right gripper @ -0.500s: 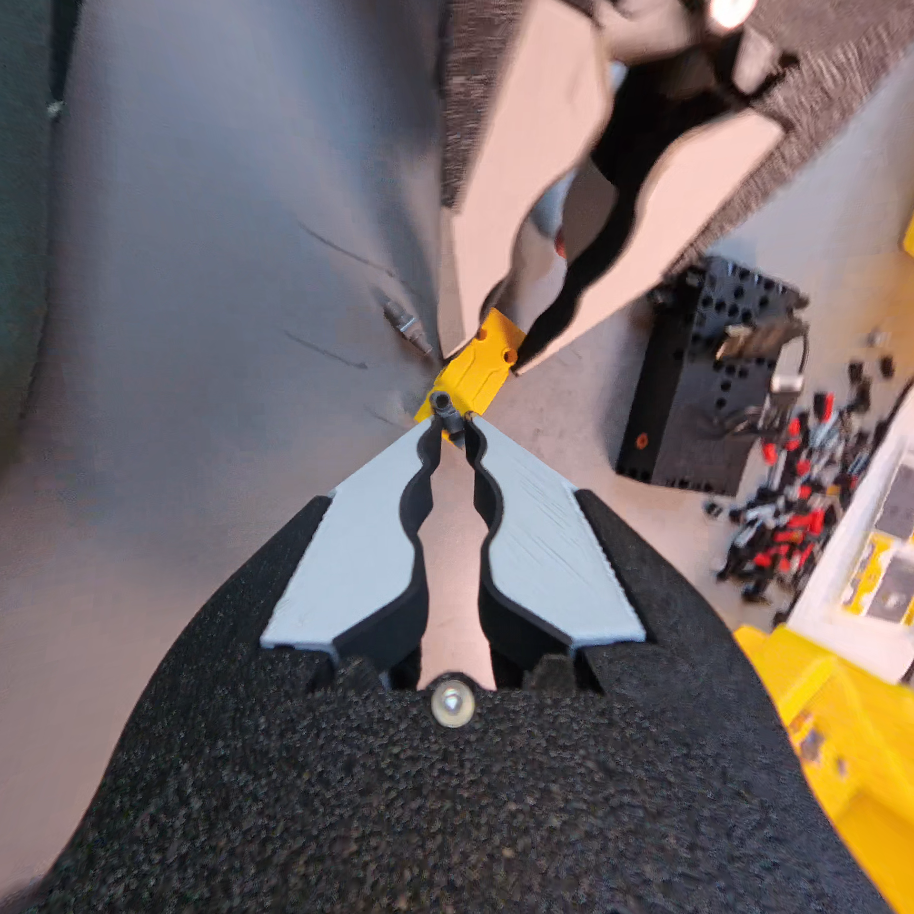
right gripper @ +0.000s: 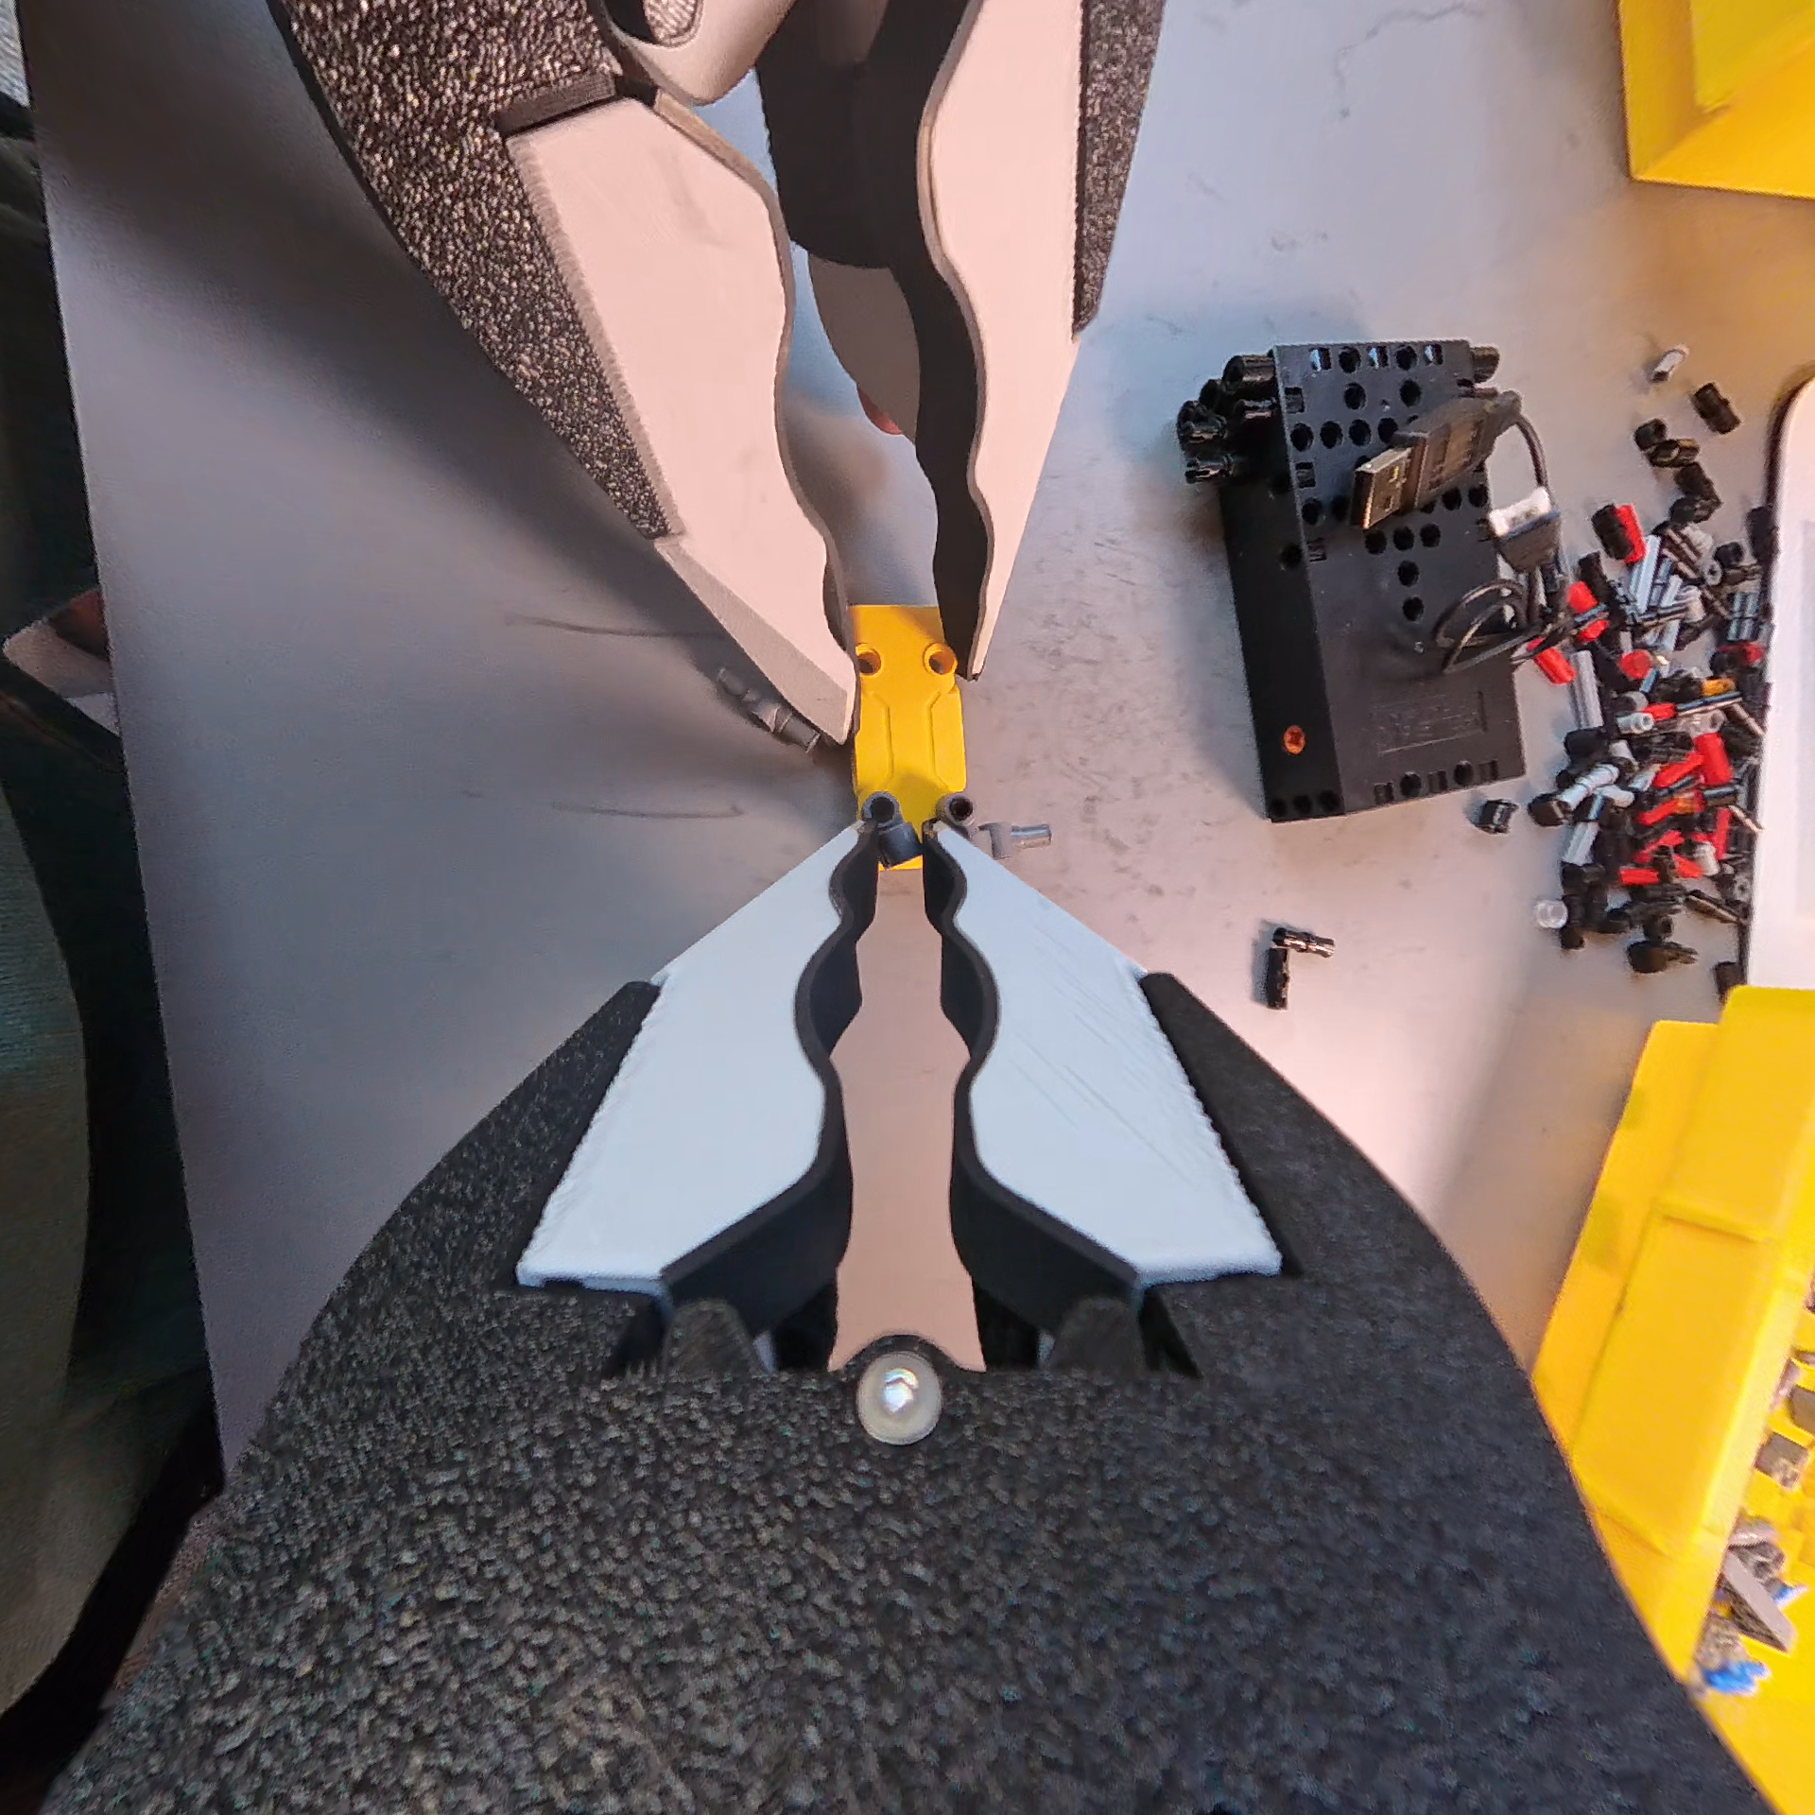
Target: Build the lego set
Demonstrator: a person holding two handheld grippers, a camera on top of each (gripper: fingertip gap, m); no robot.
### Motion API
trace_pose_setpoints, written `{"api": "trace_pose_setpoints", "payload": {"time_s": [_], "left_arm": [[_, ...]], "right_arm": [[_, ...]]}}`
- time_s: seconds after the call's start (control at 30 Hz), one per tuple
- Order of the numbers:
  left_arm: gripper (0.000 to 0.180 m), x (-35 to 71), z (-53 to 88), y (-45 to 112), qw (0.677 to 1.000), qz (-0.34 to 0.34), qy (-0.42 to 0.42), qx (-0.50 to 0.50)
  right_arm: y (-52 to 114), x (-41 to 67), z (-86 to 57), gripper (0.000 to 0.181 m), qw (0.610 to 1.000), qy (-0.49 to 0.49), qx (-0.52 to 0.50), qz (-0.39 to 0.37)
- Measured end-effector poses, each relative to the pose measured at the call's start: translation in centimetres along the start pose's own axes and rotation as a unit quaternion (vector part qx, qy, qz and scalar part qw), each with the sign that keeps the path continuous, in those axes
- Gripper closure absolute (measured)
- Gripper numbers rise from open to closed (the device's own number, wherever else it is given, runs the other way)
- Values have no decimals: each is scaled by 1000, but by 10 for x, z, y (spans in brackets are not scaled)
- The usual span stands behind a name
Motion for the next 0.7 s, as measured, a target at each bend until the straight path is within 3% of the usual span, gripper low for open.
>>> {"api": "trace_pose_setpoints", "payload": {"time_s": [0.17,0.47,0.7], "left_arm": [[153,-2,1,-1,999,-19,-34,37],[156,-8,-2,-9,999,-9,-38,35],[154,-11,-5,-17,999,0,-38,-18]], "right_arm": [[1,-2,-1,176,996,81,-11,-30],[7,2,-12,175,979,-163,92,-83],[13,7,-15,175,954,-200,209,-85]]}}
Point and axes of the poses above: each gripper's, where its closed fingertips meet, y out along the fingers, x out of its top, z = x × y across the jaws, the point moved 1 cm from there along -y, back along the fingers, and after that the axes turned 9 degrees about -z, right-handed, at the moved point
